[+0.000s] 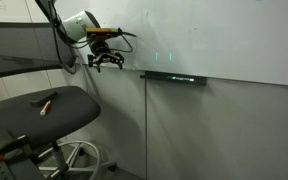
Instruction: Use the marker on the chair to write on the board
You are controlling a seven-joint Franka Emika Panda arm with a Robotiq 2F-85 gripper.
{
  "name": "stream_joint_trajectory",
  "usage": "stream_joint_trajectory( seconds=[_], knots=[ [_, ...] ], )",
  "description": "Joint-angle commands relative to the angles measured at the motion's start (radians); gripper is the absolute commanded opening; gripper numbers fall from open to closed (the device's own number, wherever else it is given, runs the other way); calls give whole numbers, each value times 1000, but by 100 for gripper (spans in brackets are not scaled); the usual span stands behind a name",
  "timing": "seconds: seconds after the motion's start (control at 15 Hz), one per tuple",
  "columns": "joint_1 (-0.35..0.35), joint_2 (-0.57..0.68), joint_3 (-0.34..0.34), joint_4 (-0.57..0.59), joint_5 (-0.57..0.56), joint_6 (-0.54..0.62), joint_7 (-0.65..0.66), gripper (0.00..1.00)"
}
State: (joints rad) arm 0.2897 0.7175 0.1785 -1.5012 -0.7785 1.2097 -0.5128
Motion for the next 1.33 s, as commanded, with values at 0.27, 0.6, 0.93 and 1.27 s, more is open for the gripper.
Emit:
stream_joint_trajectory(
  seconds=[0.27, 0.6, 0.93, 1.27],
  knots=[
    [34, 83, 11, 156, -83, -140, -70, 100],
    [-9, -10, 38, -17, -45, -109, -26, 100],
    [-68, -81, 64, -192, 1, -77, 8, 100],
    [-112, -248, 72, -455, 131, 32, 241, 100]
  ],
)
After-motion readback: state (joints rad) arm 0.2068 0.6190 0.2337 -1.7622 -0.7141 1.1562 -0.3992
